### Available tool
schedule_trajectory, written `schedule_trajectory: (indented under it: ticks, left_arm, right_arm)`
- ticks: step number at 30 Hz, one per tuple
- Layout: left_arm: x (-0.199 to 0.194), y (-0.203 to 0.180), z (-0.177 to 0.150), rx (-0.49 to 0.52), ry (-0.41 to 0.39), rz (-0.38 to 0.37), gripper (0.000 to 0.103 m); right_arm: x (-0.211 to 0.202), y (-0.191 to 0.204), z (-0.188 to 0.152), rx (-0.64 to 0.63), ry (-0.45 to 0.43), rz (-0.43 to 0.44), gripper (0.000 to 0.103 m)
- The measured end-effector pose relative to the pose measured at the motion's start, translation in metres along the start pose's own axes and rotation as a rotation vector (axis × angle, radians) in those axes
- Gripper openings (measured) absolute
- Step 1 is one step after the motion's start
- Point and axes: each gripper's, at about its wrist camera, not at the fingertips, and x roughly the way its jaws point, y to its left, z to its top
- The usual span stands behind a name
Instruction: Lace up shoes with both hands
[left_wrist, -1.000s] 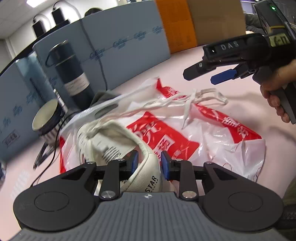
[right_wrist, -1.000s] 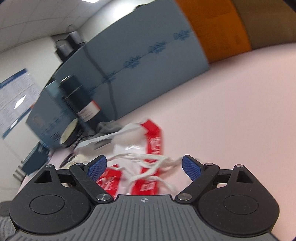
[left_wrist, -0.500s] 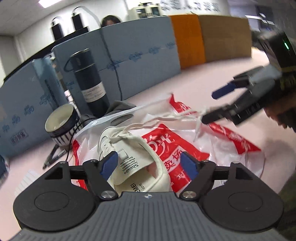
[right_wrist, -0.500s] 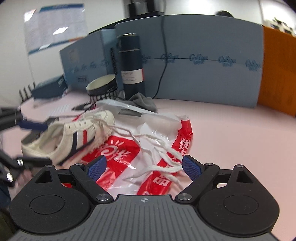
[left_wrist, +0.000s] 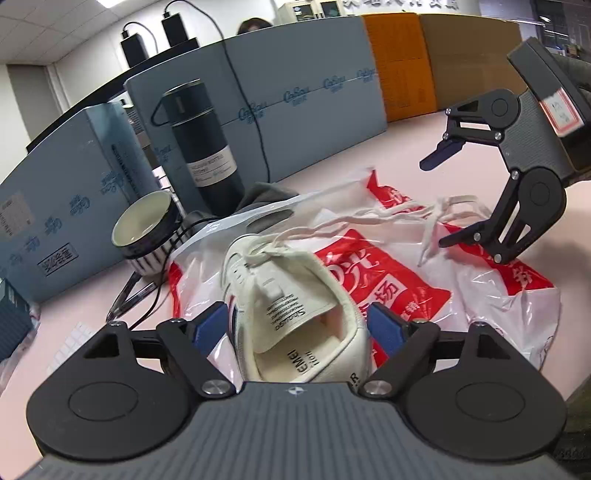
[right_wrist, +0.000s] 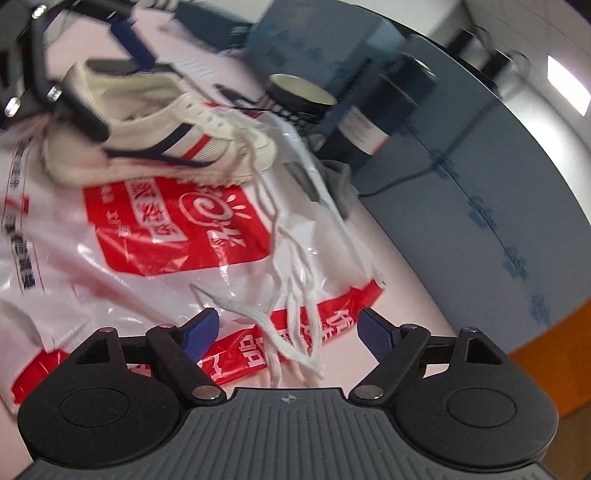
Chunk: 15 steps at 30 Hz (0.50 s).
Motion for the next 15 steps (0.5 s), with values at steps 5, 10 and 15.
schedule_trajectory:
  ticks: [5, 10, 15]
  left_arm:
    - [-0.002, 0.0, -0.002, 0.008, 0.004, 0.011, 0.082]
    - [-0.004, 0.002, -0.003, 0.009, 0.002, 0.013, 0.082]
    - [-0.004, 0.002, -0.003, 0.023, -0.001, 0.011, 0.082]
  right_arm:
    - [0.009, 0.006, 0.005, -0.144, 0.008, 0.015, 0.053]
    - [0.01, 0.022, 0.005, -0.37, -0.05, 0.01, 0.051]
    - [0.011, 0.032, 0.004, -0.504, -0.109, 0.057, 0.026]
